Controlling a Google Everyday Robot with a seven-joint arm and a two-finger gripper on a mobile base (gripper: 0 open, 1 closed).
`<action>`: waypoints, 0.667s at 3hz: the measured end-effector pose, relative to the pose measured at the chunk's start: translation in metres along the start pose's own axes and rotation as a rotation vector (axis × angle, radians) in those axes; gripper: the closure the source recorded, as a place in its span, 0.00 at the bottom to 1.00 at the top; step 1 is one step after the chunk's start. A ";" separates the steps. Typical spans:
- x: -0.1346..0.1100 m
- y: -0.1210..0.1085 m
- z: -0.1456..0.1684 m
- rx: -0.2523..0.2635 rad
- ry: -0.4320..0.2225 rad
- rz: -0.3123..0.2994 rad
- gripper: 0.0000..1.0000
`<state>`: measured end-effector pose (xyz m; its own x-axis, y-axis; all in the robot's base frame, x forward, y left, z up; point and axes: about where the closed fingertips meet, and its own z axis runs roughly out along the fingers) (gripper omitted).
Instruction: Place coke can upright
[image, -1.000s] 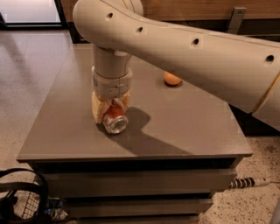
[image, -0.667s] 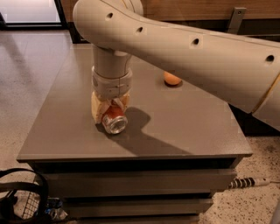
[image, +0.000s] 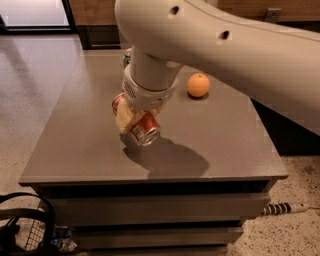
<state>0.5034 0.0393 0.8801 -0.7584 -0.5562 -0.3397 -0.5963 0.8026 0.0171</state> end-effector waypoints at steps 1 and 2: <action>-0.006 -0.007 -0.034 -0.016 -0.184 -0.088 1.00; -0.022 -0.006 -0.056 -0.057 -0.304 -0.182 1.00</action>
Offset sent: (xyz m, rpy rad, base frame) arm 0.0126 -0.0010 0.0917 0.2635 -0.3683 0.3316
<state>0.5095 0.0345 0.9399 -0.5307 -0.5924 -0.6061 -0.7348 0.6780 -0.0194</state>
